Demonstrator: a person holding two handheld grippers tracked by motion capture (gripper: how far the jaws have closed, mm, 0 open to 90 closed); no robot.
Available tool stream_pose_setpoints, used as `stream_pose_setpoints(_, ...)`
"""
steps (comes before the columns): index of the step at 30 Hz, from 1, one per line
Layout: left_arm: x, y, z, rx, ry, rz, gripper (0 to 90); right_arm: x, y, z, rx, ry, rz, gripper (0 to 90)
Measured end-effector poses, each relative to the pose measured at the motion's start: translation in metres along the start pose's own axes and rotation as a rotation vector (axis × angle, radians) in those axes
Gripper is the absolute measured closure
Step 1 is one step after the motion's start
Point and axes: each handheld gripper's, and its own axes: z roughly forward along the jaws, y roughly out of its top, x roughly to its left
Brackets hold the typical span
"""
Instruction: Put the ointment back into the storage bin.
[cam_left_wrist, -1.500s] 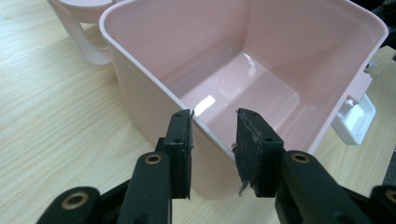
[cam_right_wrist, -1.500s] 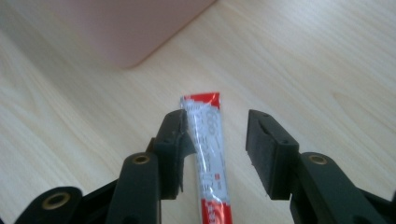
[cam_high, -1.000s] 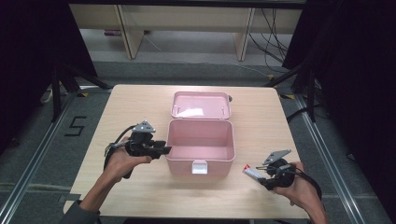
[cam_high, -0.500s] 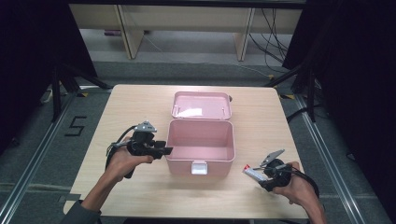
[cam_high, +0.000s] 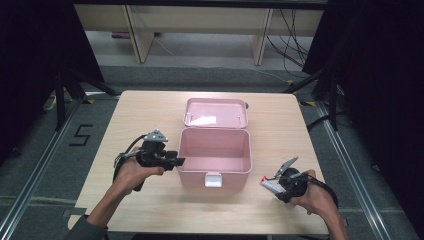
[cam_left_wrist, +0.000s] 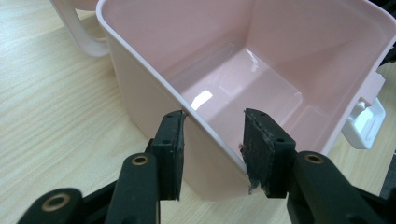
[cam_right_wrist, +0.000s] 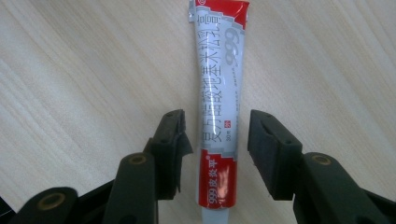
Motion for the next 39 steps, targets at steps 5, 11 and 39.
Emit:
stream_pose_setpoints(5, -0.002, 0.000, 0.001, -0.017, 0.002, -0.014, 58.7, -0.002, 0.004, 0.003, 0.043, 0.004, 0.001, 58.5)
stream_pose_setpoints(11, -0.002, 0.000, 0.001, -0.019, 0.000, -0.015, 58.6, -0.003, 0.010, 0.008, 0.107, 0.018, -0.032, 61.5)
stream_pose_setpoints(39, -0.001, 0.000, 0.000, -0.011, -0.002, -0.004, 58.7, -0.009, 0.026, 0.013, 0.229, 0.057, -0.048, 69.8)
